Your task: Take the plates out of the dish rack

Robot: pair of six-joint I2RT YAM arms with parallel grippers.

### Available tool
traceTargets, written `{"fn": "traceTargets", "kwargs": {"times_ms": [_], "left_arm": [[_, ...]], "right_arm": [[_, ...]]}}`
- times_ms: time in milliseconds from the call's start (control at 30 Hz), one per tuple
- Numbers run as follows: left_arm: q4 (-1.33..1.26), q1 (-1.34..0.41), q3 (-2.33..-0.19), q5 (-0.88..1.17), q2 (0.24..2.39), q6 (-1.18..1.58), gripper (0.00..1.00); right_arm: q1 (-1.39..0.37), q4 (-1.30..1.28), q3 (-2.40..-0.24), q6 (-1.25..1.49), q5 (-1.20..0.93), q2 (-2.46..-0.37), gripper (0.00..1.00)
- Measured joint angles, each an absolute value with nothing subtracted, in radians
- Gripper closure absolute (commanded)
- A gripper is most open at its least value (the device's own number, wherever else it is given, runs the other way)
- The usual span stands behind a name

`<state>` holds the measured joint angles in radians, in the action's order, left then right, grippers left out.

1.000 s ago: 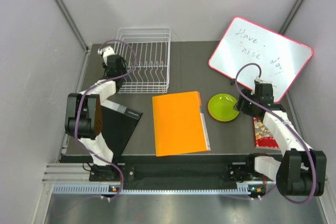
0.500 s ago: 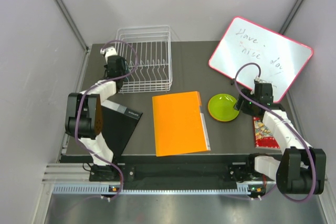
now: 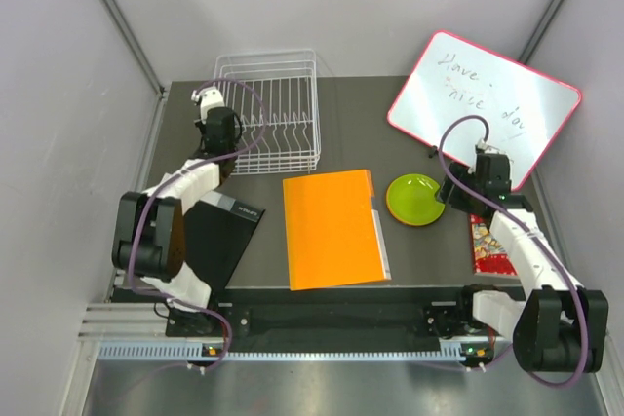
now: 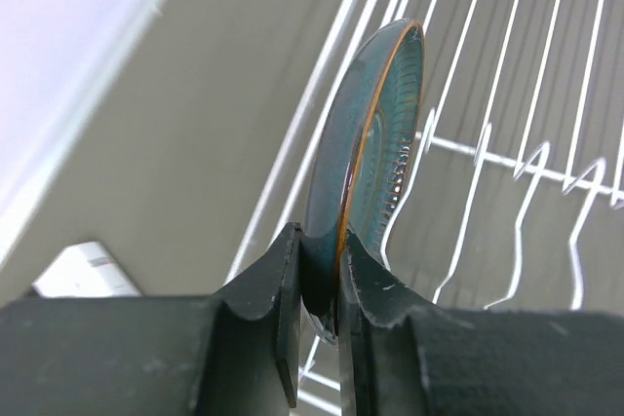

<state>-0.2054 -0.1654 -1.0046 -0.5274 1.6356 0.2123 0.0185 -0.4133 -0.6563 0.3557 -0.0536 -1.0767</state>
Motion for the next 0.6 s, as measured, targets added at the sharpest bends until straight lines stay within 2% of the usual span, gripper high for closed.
{"fn": "traceTargets", "kwargs": {"times_ms": [267, 400, 533, 600], "left_arm": [[-0.201, -0.218, -0.986, -0.615, 1.467, 0.192, 1.0], [-0.162, -0.266, -0.986, -0.543, 1.396, 0.3, 1.0], [-0.147, -0.375, -0.97, -0.428, 1.359, 0.414, 1.0], [-0.15, -0.428, -0.955, -0.351, 1.354, 0.466, 1.0]], "right_arm": [[0.019, -0.428, -0.656, 0.363, -0.057, -1.005, 0.35], [0.019, -0.425, -0.656, 0.377, -0.112, -0.977, 0.32], [0.015, -0.352, -0.635, 0.425, -0.226, -0.939, 0.24], [0.015, -0.295, -0.611, 0.457, -0.292, -0.915, 0.24]]}}
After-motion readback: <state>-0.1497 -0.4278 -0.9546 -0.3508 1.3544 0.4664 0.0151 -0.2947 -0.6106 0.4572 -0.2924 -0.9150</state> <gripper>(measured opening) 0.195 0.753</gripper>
